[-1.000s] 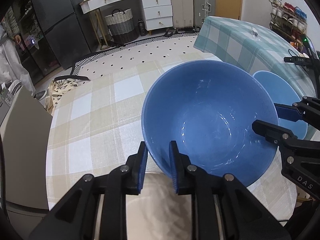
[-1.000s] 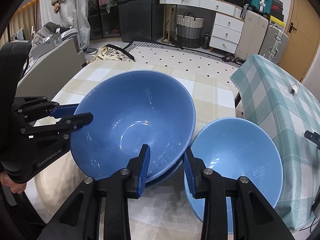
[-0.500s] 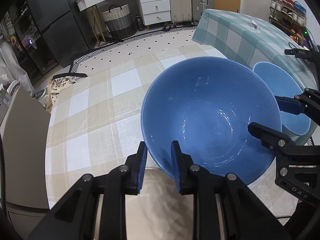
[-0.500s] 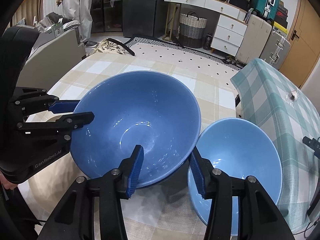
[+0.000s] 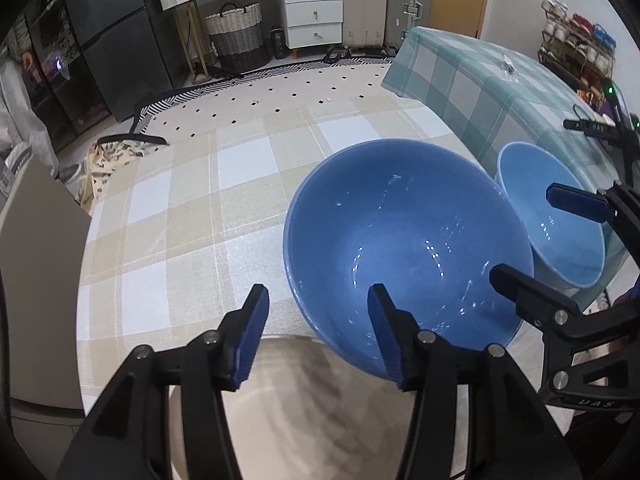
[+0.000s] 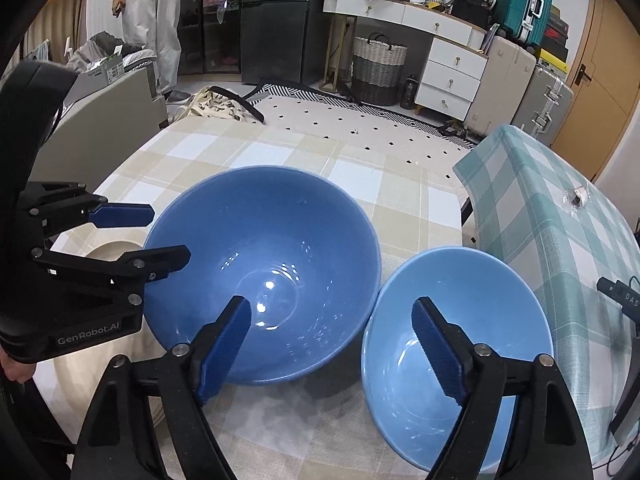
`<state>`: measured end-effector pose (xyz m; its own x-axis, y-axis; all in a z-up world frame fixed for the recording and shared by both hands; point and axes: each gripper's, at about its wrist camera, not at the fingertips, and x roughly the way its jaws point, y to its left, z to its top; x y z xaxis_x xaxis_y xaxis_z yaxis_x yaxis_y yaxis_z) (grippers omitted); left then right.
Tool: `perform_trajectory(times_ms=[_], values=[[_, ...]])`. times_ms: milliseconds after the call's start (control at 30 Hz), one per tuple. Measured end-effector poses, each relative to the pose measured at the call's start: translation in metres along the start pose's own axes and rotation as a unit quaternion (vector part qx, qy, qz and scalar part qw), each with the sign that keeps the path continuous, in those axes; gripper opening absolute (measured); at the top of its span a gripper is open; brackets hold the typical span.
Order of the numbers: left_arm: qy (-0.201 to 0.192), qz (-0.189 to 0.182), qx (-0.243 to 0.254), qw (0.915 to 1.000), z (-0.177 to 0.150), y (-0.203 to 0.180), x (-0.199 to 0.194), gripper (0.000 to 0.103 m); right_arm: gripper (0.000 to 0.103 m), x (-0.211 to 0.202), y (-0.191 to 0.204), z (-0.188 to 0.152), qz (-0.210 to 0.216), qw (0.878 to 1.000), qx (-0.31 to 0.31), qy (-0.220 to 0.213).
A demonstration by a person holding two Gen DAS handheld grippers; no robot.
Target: Organize plates and bowls
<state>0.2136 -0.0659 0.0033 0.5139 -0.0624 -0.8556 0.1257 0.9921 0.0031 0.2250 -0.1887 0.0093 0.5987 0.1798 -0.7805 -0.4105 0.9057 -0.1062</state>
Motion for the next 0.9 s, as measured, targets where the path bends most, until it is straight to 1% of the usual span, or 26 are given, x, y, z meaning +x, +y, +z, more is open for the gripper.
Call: perform_trajectory(times_ms=[67, 100, 133, 167, 267, 333, 467, 567, 900], values=[[0.001, -0.010, -0.014, 0.9999, 0.000, 0.003, -0.002, 0.067, 0.094, -0.005, -0.005, 0.002, 0.002, 1.000, 0.012, -0.009], [-0.001, -0.015, -0.017, 0.9997, 0.000, 0.004, -0.004, 0.082, 0.099, -0.008, -0.007, 0.003, 0.004, 1.000, 0.017, -0.015], [-0.008, -0.020, -0.019, 0.9996, 0.000, 0.003, -0.008, 0.094, 0.100, -0.011, -0.010, 0.004, 0.005, 1.000, 0.021, -0.021], [-0.017, -0.024, -0.019, 0.9994, 0.000, 0.002, -0.012, 0.097, 0.101, -0.014, -0.012, 0.005, 0.004, 0.999, 0.025, -0.029], [-0.025, -0.033, -0.017, 0.9990, 0.001, 0.000, -0.017, 0.098, 0.102, -0.023, -0.020, 0.008, 0.005, 0.998, 0.040, -0.044], [-0.024, -0.034, -0.018, 0.9990, 0.002, -0.001, -0.018, 0.098, 0.102, -0.023, -0.023, 0.008, 0.010, 0.998, 0.046, -0.043], [-0.018, -0.022, -0.019, 0.9994, 0.002, -0.002, -0.015, 0.098, 0.102, -0.021, -0.022, 0.007, 0.003, 0.998, 0.040, -0.038], [-0.017, -0.020, -0.020, 0.9994, 0.002, -0.004, -0.015, 0.098, 0.102, -0.024, -0.025, 0.006, 0.004, 0.999, 0.040, -0.037], [-0.039, -0.023, -0.010, 0.9989, 0.006, -0.017, -0.031, 0.098, 0.102, -0.040, -0.043, -0.006, -0.005, 0.998, 0.054, -0.043]])
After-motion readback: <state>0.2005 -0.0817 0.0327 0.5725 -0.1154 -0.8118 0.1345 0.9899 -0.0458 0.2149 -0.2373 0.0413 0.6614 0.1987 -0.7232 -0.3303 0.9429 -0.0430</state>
